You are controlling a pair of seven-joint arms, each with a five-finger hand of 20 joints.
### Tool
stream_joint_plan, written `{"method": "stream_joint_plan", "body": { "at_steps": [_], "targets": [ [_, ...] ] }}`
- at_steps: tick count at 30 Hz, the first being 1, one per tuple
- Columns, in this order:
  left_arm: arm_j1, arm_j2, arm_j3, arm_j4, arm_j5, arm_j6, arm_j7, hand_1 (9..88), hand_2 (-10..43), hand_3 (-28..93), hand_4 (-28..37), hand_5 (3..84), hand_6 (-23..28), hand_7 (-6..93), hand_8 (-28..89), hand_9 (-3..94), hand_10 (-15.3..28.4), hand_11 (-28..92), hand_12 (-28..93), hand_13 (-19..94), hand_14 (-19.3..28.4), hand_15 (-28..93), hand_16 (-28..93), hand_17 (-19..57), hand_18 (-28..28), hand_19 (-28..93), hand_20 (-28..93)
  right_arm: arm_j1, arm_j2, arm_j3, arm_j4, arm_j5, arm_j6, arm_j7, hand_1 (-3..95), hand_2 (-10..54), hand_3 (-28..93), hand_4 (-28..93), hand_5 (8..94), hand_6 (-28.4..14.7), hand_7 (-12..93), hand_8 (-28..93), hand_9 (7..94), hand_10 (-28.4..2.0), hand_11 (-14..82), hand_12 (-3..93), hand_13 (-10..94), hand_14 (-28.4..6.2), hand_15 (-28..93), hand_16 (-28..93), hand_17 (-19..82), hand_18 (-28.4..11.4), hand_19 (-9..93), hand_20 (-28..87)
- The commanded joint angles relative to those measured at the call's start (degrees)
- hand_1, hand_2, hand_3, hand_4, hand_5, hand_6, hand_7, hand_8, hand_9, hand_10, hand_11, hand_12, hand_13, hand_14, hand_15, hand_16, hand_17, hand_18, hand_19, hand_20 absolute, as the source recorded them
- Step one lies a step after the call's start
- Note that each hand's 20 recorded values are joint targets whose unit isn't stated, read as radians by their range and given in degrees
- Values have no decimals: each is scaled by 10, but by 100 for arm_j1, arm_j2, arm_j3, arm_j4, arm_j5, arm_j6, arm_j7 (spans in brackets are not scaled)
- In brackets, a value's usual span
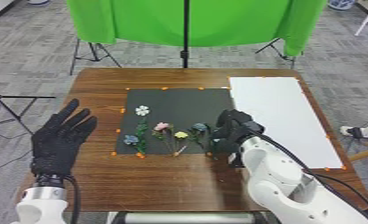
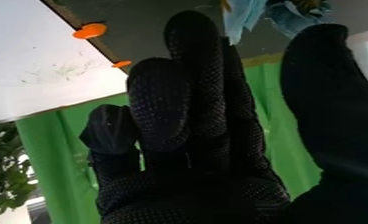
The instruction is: Arrange flowers
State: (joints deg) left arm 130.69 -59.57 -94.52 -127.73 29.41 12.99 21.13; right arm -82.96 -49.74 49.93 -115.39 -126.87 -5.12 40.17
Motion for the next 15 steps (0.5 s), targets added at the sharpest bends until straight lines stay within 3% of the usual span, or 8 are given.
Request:
{"method": "stream_joint_plan", "body": {
  "at_steps": [1,2,3,6,10,12,15],
  "targets": [
    [71,80,104,103,-125,52,160,242,63,803,-236,386,106,129,-92,356,212,267,109,272,284,545,-101,-85,259,570,157,-519,217,826,-436,498,502,30,349,-95,708,-283,611,-14,135,-115,777,-129,397,186,680,-109,782,169,308,-254,932,617],
    [91,47,96,119,-120,47,138,242,63,803,-237,386,106,129,-93,356,213,267,109,272,284,545,-101,-85,259,570,157,-645,210,1052,-506,857,609,-11,342,-95,711,-283,610,-15,134,-114,769,-134,388,182,667,-112,776,164,297,-248,930,605],
    [122,61,120,138,-156,79,224,241,63,802,-238,386,105,129,-92,355,212,267,109,272,284,545,-101,-85,259,570,157,-694,206,1227,-515,1247,832,-157,333,-95,715,-283,608,-15,135,-113,751,-144,374,176,645,-118,764,155,278,-244,914,588],
    [121,-37,162,237,-160,88,207,236,64,800,-242,386,100,128,-94,355,209,266,109,271,284,545,-101,-86,259,570,158,-1001,34,1937,-512,2645,1303,-786,295,-80,747,-283,600,-13,149,-118,689,-163,301,152,556,-144,677,103,205,-227,812,521],
    [1,-135,194,353,-77,6,103,227,66,798,-255,403,85,112,-96,356,193,243,102,271,284,542,-100,-86,257,565,157,-1474,-762,3370,-383,5933,691,-1451,264,-42,778,-283,583,0,165,-131,600,-163,217,136,454,-171,511,79,139,-211,693,410],
    [-78,-104,267,411,-122,2,231,223,67,798,-264,405,81,104,-94,354,184,231,101,271,284,539,-99,-86,257,560,156,-1476,-916,3629,-138,6813,388,-1792,259,-34,780,-283,562,5,167,-134,562,-164,190,132,415,-183,450,88,110,-207,655,363],
    [-131,-126,280,459,-47,-20,133,215,68,801,-274,397,73,99,-92,340,171,205,99,272,277,506,-99,-86,255,548,153,-1564,-1005,3795,25,7479,338,-2024,248,-32,789,-283,514,15,153,-128,500,-163,138,130,365,-198,354,107,60,-214,577,303]
  ]
}}
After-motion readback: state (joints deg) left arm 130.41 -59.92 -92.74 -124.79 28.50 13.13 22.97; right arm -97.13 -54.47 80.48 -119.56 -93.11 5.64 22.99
